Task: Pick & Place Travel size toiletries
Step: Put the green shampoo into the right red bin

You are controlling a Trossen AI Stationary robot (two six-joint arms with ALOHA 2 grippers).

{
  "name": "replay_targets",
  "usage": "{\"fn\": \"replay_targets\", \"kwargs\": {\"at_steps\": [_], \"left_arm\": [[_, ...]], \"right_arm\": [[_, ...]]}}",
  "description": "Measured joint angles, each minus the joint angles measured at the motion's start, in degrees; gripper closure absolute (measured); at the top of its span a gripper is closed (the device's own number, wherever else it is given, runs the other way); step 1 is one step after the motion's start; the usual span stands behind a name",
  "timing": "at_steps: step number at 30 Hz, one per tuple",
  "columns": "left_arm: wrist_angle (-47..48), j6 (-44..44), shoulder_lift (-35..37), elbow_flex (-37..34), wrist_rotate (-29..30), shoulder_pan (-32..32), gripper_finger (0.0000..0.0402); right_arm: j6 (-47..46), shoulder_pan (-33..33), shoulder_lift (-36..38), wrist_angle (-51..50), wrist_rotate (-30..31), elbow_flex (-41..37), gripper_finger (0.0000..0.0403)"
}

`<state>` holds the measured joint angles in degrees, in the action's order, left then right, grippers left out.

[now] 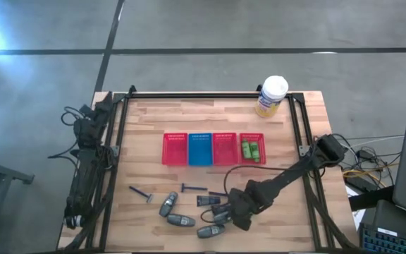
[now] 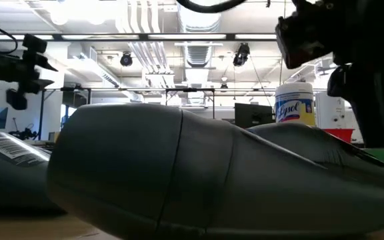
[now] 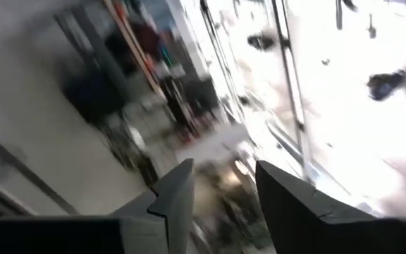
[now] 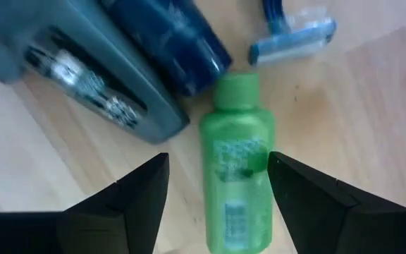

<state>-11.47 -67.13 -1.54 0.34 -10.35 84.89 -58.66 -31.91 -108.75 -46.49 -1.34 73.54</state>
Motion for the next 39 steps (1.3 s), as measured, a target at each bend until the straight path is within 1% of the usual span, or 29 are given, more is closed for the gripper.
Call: {"fn": "replay_targets", "kwargs": {"at_steps": [1, 3, 5, 7, 10, 14, 16, 20, 22, 24, 27, 29, 32, 34, 36, 39], "left_arm": [[-0.01, -1.05, -0.02, 0.00, -1.44, -0.02, 0.0246], [0.00, -1.62, -0.02, 0.00, -1.83, -0.01, 0.0246], [-0.01, -1.29, -0.02, 0.00, -1.77, -0.01, 0.0246], [-0.08, -0.21, -0.01, 0.00, 0.16, 0.01, 0.0245], [-0.26, -1.56, -0.53, 0.00, 0.82, -0.21, 0.0246], [-0.07, 0.97, -3.40, 0.44, -0.42, -1.20, 0.0245], [0.18, 6.40, -6.30, 2.85, -2.68, -2.74, 0.0246], [0.03, 23.85, -14.07, 10.73, -5.69, -8.77, 0.0246], [1.65, 32.75, -18.08, 14.40, -5.83, -12.46, 0.0245], [5.03, 39.55, -21.70, 17.36, -5.65, -16.20, 0.0246], [13.27, 44.50, -24.40, 21.07, 0.31, -19.84, 0.0245], [16.62, 46.60, -25.42, 22.60, 2.15, -20.99, 0.0246], [18.43, 47.40, -25.93, 22.74, 1.89, -21.46, 0.0245], [18.58, 47.53, -25.92, 22.60, 1.21, -21.48, 0.0245], [18.41, 47.78, -25.92, 22.67, 1.01, -21.45, 0.0245], [18.48, 47.85, -25.93, 22.67, 0.88, -21.48, 0.0245]], "right_arm": [[-0.50, -0.07, -0.05, -0.06, -0.03, -0.21, 0.0167], [-1.21, -0.37, -0.08, -0.08, -0.73, -0.87, 0.0164], [-1.18, -0.51, -0.05, 0.01, -1.24, -1.29, 0.0156], [-1.11, -0.51, 0.04, 0.14, -1.33, -1.73, 0.0146], [0.50, -0.45, 0.03, 0.79, -1.47, -2.66, 0.0129], [2.22, -0.47, -1.15, 2.52, -1.70, -4.00, 0.0108], [3.16, -0.49, -1.64, 3.38, -2.11, -4.35, 0.0099], [5.49, -0.45, -2.40, 3.81, -2.86, -4.72, 0.0100], [6.31, -0.45, -2.24, 4.03, -2.82, -5.17, 0.0113], [6.17, -0.44, -1.75, 4.08, -2.81, -5.59, 0.0134], [4.14, -0.38, -0.99, 3.93, -2.40, -6.13, 0.0176], [1.85, -0.40, -0.34, 3.34, -1.24, -6.25, 0.0209], [-1.73, -0.42, 0.89, 1.66, 0.11, -6.43, 0.0256], [-4.73, -0.47, 2.67, -2.16, 2.13, -6.61, 0.0283], [-8.74, -0.47, 5.79, -5.25, 4.97, -6.67, 0.0298], [-16.87, 0.10, 11.97, -9.15, 9.17, -8.60, 0.0301]]}}
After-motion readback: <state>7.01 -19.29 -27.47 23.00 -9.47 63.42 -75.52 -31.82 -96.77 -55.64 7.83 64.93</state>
